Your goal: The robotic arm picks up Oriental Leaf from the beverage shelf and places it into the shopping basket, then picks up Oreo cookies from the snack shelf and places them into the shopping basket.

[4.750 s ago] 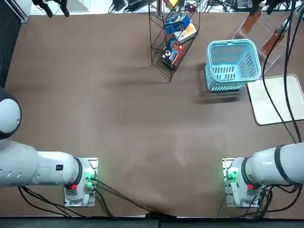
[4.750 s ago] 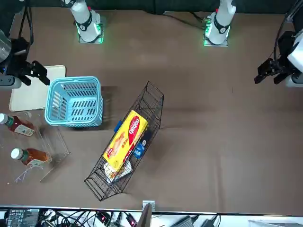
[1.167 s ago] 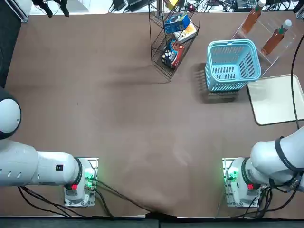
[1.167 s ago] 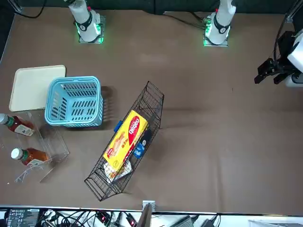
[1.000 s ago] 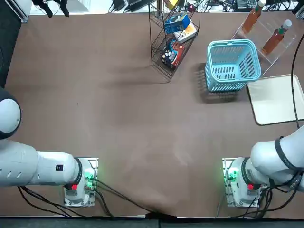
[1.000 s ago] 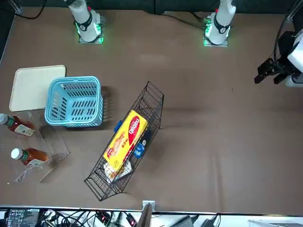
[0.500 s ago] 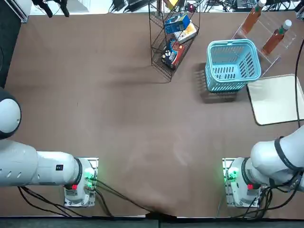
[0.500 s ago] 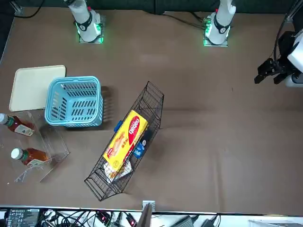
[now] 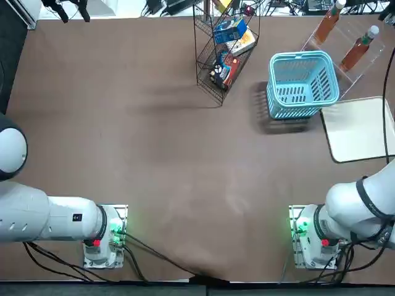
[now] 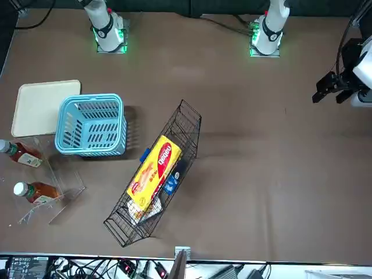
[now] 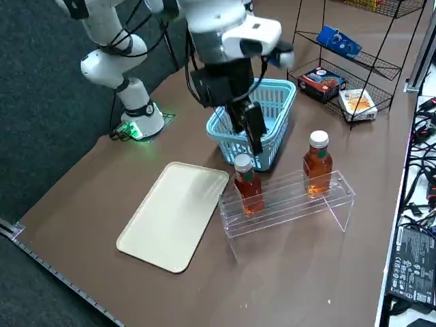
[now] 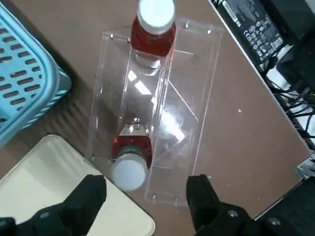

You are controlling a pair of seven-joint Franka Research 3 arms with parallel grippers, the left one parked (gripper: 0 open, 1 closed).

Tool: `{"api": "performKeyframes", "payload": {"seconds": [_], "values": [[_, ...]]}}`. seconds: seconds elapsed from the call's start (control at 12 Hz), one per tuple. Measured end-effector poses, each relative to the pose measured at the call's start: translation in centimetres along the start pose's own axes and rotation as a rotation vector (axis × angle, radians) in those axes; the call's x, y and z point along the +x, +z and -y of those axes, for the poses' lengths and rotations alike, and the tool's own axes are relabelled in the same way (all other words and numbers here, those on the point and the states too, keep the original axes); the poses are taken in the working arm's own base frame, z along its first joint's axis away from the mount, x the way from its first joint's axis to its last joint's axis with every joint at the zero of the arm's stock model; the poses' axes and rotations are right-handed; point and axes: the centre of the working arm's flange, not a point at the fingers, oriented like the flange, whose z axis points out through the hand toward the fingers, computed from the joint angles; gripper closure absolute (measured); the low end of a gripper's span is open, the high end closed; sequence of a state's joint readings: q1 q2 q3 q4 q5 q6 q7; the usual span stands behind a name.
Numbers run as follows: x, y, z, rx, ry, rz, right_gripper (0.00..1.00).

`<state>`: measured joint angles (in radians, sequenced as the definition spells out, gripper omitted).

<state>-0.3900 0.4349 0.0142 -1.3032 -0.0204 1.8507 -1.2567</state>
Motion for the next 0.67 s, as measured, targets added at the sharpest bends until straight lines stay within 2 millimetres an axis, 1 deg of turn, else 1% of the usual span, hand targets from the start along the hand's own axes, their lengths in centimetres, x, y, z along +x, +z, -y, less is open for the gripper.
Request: {"api": "performKeyframes", "payload": {"seconds": [0.17, 0.25, 0.42, 0.67], "values": [[-0.3, 2.1, -0.1, 0.015, 0.001, 0.003, 0.00], [-0.3, 2.8, 0.0, 0.024, 0.001, 0.003, 0.00], [-0.3, 3.5, 0.2, 0.036, 0.001, 0.005, 0.00], [-0.3, 4.0, 0.3, 0.045, 0.000, 0.007, 0.00]]}}
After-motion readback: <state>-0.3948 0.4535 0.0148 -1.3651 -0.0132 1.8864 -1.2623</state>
